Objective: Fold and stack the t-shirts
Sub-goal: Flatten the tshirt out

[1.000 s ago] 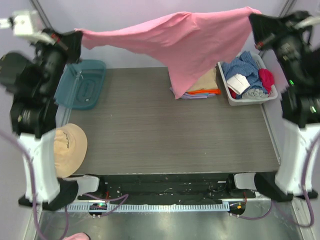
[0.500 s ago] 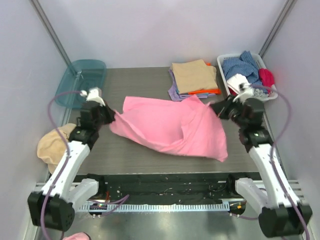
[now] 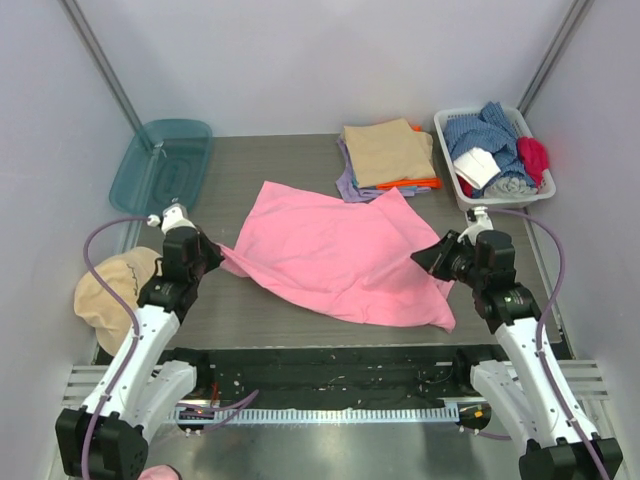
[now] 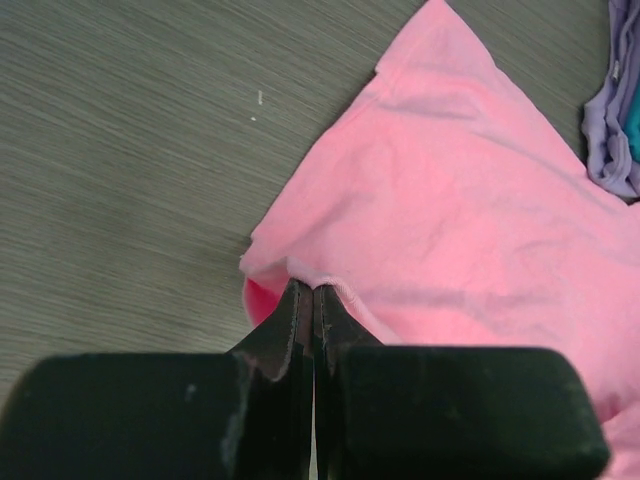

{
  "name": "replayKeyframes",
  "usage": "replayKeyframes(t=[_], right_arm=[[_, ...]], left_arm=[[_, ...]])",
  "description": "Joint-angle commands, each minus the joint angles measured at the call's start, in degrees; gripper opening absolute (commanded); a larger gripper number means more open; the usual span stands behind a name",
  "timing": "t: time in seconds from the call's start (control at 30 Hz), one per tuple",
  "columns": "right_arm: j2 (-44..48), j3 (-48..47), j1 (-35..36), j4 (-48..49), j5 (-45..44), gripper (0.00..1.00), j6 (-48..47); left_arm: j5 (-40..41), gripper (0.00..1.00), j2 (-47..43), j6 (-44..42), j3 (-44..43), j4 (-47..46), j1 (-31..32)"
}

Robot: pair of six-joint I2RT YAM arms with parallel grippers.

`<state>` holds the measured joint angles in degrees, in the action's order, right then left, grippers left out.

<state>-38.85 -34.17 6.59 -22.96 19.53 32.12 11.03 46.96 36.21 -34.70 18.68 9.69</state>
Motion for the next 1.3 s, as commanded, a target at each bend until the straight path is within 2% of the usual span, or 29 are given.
replayKeyframes(t=[0.0,0.13,0.37,0.53,0.6,0.63,0.77,0.87,1.03,1.13,1.27], right_arm=[[2.19,-0.98,0.44,-4.53,2.18,0.01,1.72],[7.99,-1.51,0.62,-13.22,5.94,0.01,4.00],[15.99,-4.76,0.62,-26.69,14.37,0.01,6.72],[18.81,-7.30,0.70,-31.53,13.26,0.01,7.52],[17.07,-13.00,0.62,-29.35,10.37,0.01,7.08],[15.57,-15.72,0.62,-29.07,9.05,0.01,5.08],[2.59,-35.55,0.62,-28.11,4.64,0.01,-2.21],[-3.92,-45.50,0.79,-25.03,5.17,0.01,-3.82],[-8.17,-55.63,0.79,-20.55,5.61,0.01,-1.71],[-9.57,-64.23,0.79,-21.60,5.35,0.01,-0.04],[-10.11,-66.29,0.71,-23.97,4.56,0.01,-0.74]], left_arm=[[6.97,0.00,-1.08,2.54,-1.25,2.23,-0.11],[10.58,0.00,0.23,5.62,-1.16,4.09,-0.20],[10.94,0.00,2.08,7.30,-2.04,5.14,-0.11],[10.25,0.00,0.77,6.78,-3.18,6.37,-0.11],[8.14,0.00,-0.28,4.67,-6.95,7.16,-0.11],[7.70,0.00,-0.64,3.62,-11.49,7.42,-0.20],[5.24,0.00,-2.04,-1.31,-26.09,12.86,-0.11],[3.48,0.00,-3.63,-3.59,-37.26,17.42,-0.11],[3.39,0.00,-4.86,-5.88,-52.80,25.78,-0.20],[3.30,0.00,-5.47,-5.71,-58.09,30.18,-0.11],[2.69,0.00,-5.56,-5.27,-59.52,31.95,-0.11]])
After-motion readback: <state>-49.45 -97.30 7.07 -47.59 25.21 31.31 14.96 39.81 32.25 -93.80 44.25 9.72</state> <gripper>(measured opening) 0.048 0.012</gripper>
